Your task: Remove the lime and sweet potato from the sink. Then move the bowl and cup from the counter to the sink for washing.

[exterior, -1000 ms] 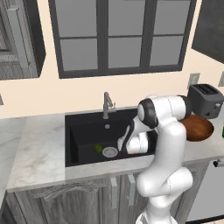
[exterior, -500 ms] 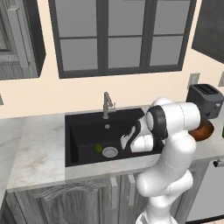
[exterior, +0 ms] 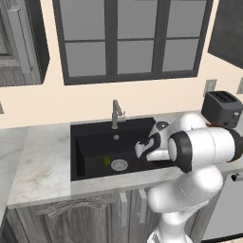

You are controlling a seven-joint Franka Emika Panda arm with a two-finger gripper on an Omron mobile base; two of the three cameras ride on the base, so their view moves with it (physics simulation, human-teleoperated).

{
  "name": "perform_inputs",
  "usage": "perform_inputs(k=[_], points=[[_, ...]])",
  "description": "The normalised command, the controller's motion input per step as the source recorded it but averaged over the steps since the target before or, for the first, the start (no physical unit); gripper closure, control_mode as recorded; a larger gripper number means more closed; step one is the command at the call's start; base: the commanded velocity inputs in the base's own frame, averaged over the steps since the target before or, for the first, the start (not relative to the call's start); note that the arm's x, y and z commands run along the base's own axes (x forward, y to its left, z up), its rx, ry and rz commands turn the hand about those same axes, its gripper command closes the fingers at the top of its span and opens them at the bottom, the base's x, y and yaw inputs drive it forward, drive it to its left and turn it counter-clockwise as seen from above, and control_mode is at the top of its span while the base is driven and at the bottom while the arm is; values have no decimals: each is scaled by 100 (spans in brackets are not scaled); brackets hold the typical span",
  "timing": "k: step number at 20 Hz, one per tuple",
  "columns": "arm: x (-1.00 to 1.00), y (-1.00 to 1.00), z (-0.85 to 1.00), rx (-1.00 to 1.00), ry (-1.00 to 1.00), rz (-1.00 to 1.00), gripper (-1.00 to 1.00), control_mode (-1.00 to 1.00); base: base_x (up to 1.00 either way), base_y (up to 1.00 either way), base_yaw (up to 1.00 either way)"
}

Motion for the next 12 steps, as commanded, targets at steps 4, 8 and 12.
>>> perform_inputs(k=[4, 8, 12], points=[[-21, -7, 48, 0, 0, 1, 100, -100, 0, 0, 0], [-30, -5, 41, 0, 0, 1, 100, -100, 0, 0, 0], [-39, -4, 32, 0, -1, 3, 100, -100, 0, 0, 0]])
